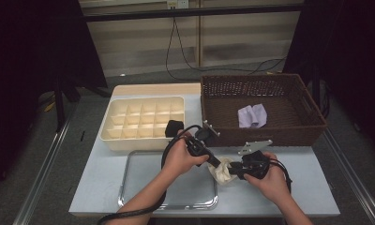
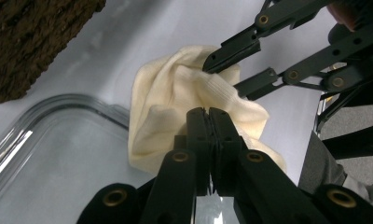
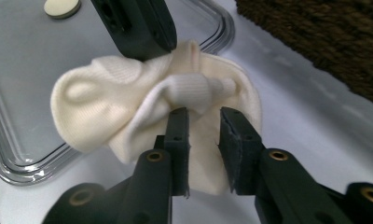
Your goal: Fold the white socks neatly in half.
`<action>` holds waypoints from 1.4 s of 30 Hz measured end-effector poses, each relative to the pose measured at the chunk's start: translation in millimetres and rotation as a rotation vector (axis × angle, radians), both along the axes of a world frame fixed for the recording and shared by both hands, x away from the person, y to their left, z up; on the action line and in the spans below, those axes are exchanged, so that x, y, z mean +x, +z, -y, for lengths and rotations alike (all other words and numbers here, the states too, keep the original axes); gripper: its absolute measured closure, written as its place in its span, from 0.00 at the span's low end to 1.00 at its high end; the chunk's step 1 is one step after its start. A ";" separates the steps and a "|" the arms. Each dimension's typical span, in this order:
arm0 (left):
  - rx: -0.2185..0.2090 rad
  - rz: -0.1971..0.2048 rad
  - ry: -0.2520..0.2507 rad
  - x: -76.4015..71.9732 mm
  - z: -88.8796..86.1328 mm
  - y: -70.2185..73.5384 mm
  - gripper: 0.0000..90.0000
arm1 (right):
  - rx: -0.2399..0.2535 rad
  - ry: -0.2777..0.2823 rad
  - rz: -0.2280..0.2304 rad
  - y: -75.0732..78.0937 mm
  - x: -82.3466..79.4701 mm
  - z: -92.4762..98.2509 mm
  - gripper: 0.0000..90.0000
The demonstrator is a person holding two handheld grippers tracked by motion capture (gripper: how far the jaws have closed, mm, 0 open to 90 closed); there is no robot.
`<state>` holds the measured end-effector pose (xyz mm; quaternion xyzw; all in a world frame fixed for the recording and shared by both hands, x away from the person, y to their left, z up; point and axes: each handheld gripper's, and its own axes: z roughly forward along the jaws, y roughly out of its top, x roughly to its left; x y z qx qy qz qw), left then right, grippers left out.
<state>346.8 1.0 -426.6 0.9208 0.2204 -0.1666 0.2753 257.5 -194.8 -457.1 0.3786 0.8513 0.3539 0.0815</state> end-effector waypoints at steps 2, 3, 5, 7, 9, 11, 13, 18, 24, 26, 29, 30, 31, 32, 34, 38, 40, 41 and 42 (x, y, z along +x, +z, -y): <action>-0.003 0.001 0.002 1.2 2.4 -1.6 0.98 | -0.005 -0.006 0.004 1.8 -0.2 1.6 0.80; -0.004 -0.003 0.007 1.4 3.6 -2.6 0.98 | -0.003 -0.011 0.006 2.7 -0.3 2.7 0.79; 0.000 -0.003 0.004 2.4 5.3 -3.8 0.98 | -0.002 -0.015 0.014 4.5 -0.2 4.8 0.78; 0.008 0.000 0.006 2.3 7.0 -4.6 0.98 | -0.004 -0.024 0.022 7.1 -0.4 6.8 0.78; 0.005 0.009 0.015 1.9 9.3 -7.3 0.98 | 0.004 -0.028 0.023 8.6 -0.5 8.3 0.78; 0.009 0.009 0.013 2.1 11.2 -9.2 0.98 | -0.001 -0.033 0.026 9.7 -0.8 8.5 0.78; 0.022 0.018 0.018 1.2 13.4 -10.9 0.98 | 0.002 -0.027 0.028 9.7 -0.6 8.0 0.77; 0.046 0.029 0.012 0.3 18.0 -15.0 0.98 | -0.002 -0.028 0.030 11.2 -0.8 6.2 0.76; 0.048 0.024 0.013 -0.1 20.5 -16.6 0.98 | 0.001 -0.045 0.032 13.1 -1.2 7.5 0.75; 0.048 0.024 0.006 0.5 20.4 -17.0 0.98 | 0.002 -0.044 0.031 13.6 -1.2 7.4 0.75; 0.046 0.023 0.013 0.4 20.6 -18.1 0.98 | 0.011 -0.042 0.035 15.1 -1.0 6.8 0.74; 0.046 0.022 0.007 0.8 20.6 -18.4 0.98 | 0.008 -0.044 0.038 15.8 -0.9 6.4 0.74; 0.048 0.021 0.011 0.5 20.7 -18.5 0.98 | 0.015 -0.040 0.035 16.3 -0.9 6.0 0.74; 0.045 0.020 0.013 0.4 20.8 -18.8 0.98 | 0.015 -0.035 0.037 16.6 -0.8 5.5 0.74; 0.050 0.025 0.003 0.9 20.9 -18.5 0.98 | 0.010 -0.036 0.041 17.3 -1.3 3.8 0.74; 0.043 0.024 0.010 0.8 21.1 -18.9 0.98 | 0.015 -0.031 0.046 20.4 -1.7 1.8 0.73; 0.045 0.015 0.019 0.6 21.3 -19.2 0.98 | 0.023 -0.027 0.045 22.1 -2.2 0.6 0.73; 0.039 0.012 0.024 0.7 21.4 -19.7 0.98 | 0.029 -0.023 0.049 22.2 -2.2 0.1 0.73; 0.039 0.011 0.025 1.0 21.3 -19.8 0.98 | 0.021 -0.023 0.050 23.0 -2.6 -0.8 0.73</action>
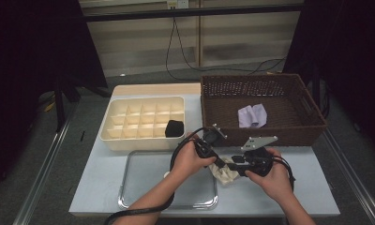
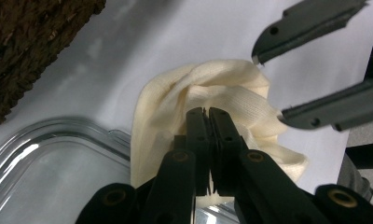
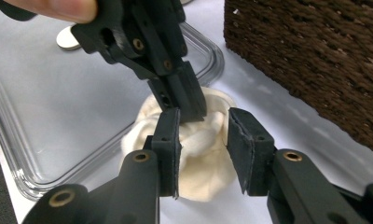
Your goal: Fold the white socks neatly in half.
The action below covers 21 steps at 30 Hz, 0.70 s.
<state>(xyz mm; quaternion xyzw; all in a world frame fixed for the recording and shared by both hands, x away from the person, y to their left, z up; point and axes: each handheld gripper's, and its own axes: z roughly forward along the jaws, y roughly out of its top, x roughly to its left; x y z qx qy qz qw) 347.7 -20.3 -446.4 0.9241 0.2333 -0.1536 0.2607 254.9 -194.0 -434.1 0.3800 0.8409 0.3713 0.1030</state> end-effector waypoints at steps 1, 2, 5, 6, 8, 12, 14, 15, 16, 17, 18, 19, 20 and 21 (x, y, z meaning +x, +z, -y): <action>-0.001 -0.001 0.001 0.1 0.0 -0.1 0.98 | 0.001 0.002 0.002 0.2 -0.4 -1.2 0.72; -0.005 0.001 0.004 -0.2 0.2 -0.3 0.97 | 0.002 0.003 -0.002 0.6 -0.9 -2.3 0.72; -0.009 0.004 -0.001 0.4 -0.5 0.9 0.97 | -0.001 0.016 -0.002 -0.5 -1.1 -5.5 0.72; -0.013 0.002 0.004 0.6 -1.1 1.7 0.97 | -0.006 0.021 -0.012 -1.5 -1.1 -6.3 0.73; -0.022 -0.001 0.006 1.6 -2.4 3.1 0.97 | -0.020 0.023 -0.021 -5.0 -1.0 -7.7 0.74; -0.045 -0.002 0.012 2.7 -5.8 5.1 0.95 | -0.030 0.035 -0.040 -13.2 0.5 -8.0 0.80; -0.054 0.006 0.008 2.6 -7.1 6.1 0.91 | -0.033 0.040 -0.044 -15.5 1.4 -7.2 0.84; -0.059 0.010 0.005 2.7 -8.1 7.2 0.88 | -0.028 0.040 -0.056 -16.8 1.5 -7.0 0.85; -0.064 0.012 0.003 2.5 -9.2 8.3 0.88 | -0.025 0.045 -0.058 -18.2 2.2 -6.2 0.86; -0.066 0.010 0.006 2.1 -10.1 9.2 0.88 | -0.025 0.045 -0.065 -19.7 2.3 -6.0 0.89; -0.066 0.019 -0.001 2.0 -11.6 10.6 0.86 | -0.034 0.045 -0.068 -20.1 2.2 -5.7 0.91; -0.068 0.016 -0.002 1.8 -13.6 12.4 0.84 | -0.031 0.048 -0.065 -21.2 2.5 -5.3 0.92; -0.071 0.015 -0.001 1.3 -14.7 13.0 0.84 | -0.040 0.043 -0.067 -21.6 2.7 -4.4 0.92; -0.069 0.017 -0.003 0.8 -16.3 14.3 0.84 | -0.034 0.043 -0.069 -22.0 2.9 -3.6 0.92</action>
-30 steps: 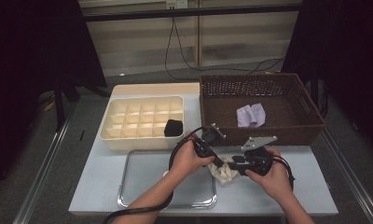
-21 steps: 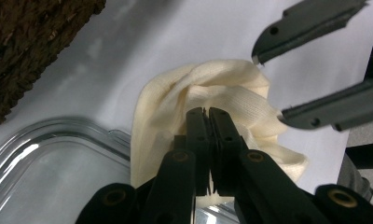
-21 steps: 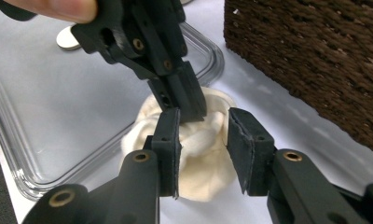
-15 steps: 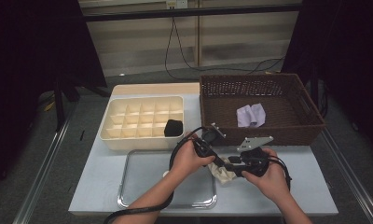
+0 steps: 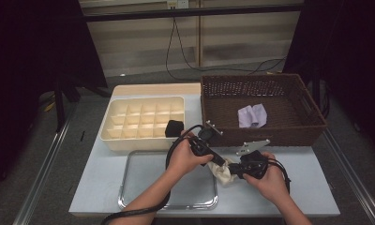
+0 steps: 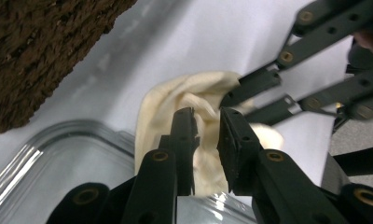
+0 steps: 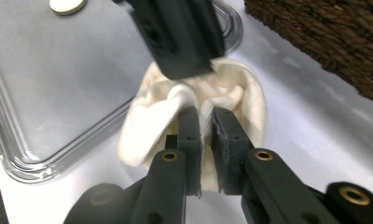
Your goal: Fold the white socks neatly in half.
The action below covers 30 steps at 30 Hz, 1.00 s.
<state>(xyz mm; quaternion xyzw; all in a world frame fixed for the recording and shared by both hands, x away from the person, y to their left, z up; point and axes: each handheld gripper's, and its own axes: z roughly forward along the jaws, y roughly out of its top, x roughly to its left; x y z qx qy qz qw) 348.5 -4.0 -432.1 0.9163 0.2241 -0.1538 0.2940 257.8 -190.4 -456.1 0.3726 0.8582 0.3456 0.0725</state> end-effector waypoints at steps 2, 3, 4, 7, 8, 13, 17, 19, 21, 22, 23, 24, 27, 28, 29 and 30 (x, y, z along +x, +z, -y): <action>-0.006 0.012 -0.012 -0.9 -3.9 1.4 0.81 | 0.001 -0.007 -0.001 -0.5 0.4 1.6 0.92; -0.011 0.018 -0.002 -2.0 -5.0 1.6 0.78 | -0.002 -0.012 0.002 -0.9 0.4 2.0 0.92; -0.020 0.016 -0.001 -2.5 -6.9 2.0 0.76 | -0.004 -0.008 0.003 -1.0 0.4 2.2 0.92; -0.025 0.034 -0.001 -3.0 -11.7 2.5 0.72 | -0.009 -0.004 0.005 -1.1 0.4 1.8 0.93; -0.024 0.040 0.000 -3.2 -13.3 1.8 0.70 | -0.009 -0.004 0.004 -1.0 0.3 1.7 0.93; -0.032 0.054 -0.003 -3.8 -17.9 -0.8 0.68 | -0.007 -0.013 0.008 -0.6 0.0 2.5 0.93; -0.028 0.048 -0.006 -3.0 -20.0 -1.8 0.69 | -0.008 -0.007 0.010 -1.0 0.1 2.9 0.93; -0.022 0.054 -0.009 -2.3 -20.4 -2.8 0.70 | -0.007 -0.012 0.011 -0.7 0.2 2.8 0.93; -0.015 0.055 -0.012 -2.4 -19.6 -4.4 0.73 | 0.001 -0.012 0.010 -0.5 0.1 2.8 0.92; -0.010 0.050 -0.005 -3.0 -18.7 -5.2 0.75 | 0.001 -0.012 0.010 -0.1 0.1 3.0 0.91; -0.007 0.044 -0.013 -2.9 -17.6 -6.3 0.77 | 0.000 -0.015 0.005 0.7 -0.2 2.9 0.91; -0.002 0.042 -0.012 -3.2 -16.7 -7.0 0.81 | -0.006 -0.014 0.009 1.7 -0.2 3.3 0.90; 0.006 0.034 -0.016 -3.4 -12.9 -10.4 0.85 | 0.006 -0.020 0.012 3.1 0.0 3.6 0.89; 0.008 0.036 -0.017 -3.2 -11.6 -11.8 0.86 | 0.009 -0.022 0.011 3.6 0.0 3.5 0.88; 0.007 0.035 -0.012 -3.4 -10.0 -13.1 0.87 | 0.016 -0.020 0.014 3.8 0.3 3.7 0.88; 0.014 0.026 -0.010 -3.5 -8.7 -13.8 0.90 | 0.011 -0.024 0.016 4.4 0.0 3.7 0.88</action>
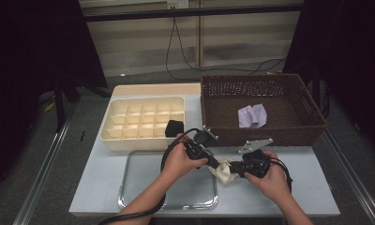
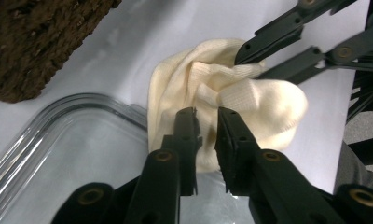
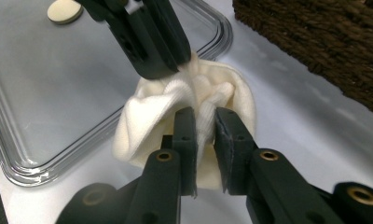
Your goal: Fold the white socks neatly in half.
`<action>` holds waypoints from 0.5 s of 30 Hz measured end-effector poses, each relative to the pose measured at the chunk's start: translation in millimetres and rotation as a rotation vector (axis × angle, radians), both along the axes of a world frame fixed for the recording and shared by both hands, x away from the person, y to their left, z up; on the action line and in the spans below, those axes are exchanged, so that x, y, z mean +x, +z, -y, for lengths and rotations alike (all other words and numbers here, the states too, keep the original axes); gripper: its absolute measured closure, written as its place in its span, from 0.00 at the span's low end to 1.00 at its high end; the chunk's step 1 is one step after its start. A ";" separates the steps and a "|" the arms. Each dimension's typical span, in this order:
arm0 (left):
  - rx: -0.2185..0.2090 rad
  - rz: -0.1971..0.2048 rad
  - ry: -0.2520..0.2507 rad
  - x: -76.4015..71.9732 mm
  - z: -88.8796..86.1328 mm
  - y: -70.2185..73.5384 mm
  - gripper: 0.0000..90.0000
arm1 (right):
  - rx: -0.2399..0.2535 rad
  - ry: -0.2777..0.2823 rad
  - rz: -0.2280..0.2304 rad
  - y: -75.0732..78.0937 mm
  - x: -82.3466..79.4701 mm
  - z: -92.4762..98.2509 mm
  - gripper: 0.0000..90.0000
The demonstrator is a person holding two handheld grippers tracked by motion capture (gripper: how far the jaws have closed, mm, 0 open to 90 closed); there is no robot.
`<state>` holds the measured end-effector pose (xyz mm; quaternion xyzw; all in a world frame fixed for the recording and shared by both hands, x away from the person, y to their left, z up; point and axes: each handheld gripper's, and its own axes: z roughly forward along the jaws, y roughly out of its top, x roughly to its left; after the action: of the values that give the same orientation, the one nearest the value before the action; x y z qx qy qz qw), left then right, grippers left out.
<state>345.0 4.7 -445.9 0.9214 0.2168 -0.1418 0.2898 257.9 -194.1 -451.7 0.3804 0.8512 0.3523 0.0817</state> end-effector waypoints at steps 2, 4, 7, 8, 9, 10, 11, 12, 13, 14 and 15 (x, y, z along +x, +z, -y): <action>0.008 0.000 -0.007 0.2 2.6 -1.2 0.91 | 0.005 -0.001 -0.003 1.2 -0.5 -0.4 0.86; 0.019 0.003 -0.011 0.0 5.2 -1.8 0.93 | 0.013 0.002 0.004 2.8 -0.2 -0.2 0.86; 0.024 0.007 -0.007 -1.4 8.9 -2.1 0.94 | 0.018 -0.008 0.011 7.3 -0.7 -0.5 0.86; 0.025 0.009 -0.007 -1.6 9.8 -2.7 0.95 | 0.014 -0.010 0.023 9.0 -0.6 -0.5 0.86; 0.027 0.009 -0.006 -2.0 10.9 -3.2 0.95 | 0.025 -0.012 0.031 10.4 -0.7 -0.7 0.86; 0.027 0.007 -0.008 -2.3 11.8 -3.7 0.95 | 0.032 -0.014 0.035 12.1 -1.0 -1.2 0.86; 0.027 0.008 -0.007 -2.7 12.7 -4.2 0.95 | 0.034 -0.004 0.040 13.3 -0.7 -1.6 0.85; 0.030 0.009 -0.016 -2.2 13.2 -4.3 0.95 | 0.037 -0.004 0.041 14.5 -1.1 -2.3 0.85; 0.032 0.005 -0.012 -2.5 13.8 -4.3 0.95 | 0.035 -0.008 0.043 15.6 -1.4 -3.0 0.85; 0.037 0.004 -0.014 -2.4 14.1 -4.1 0.95 | 0.043 -0.005 0.044 15.9 -1.2 -3.7 0.84; 0.037 0.005 -0.014 -2.5 14.3 -4.2 0.95 | 0.040 -0.009 0.047 17.0 -1.4 -4.1 0.84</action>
<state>342.5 -9.6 -450.1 0.9284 0.2121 -0.1375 0.2723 256.5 -190.0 -434.6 0.3776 0.8401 0.3774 0.0956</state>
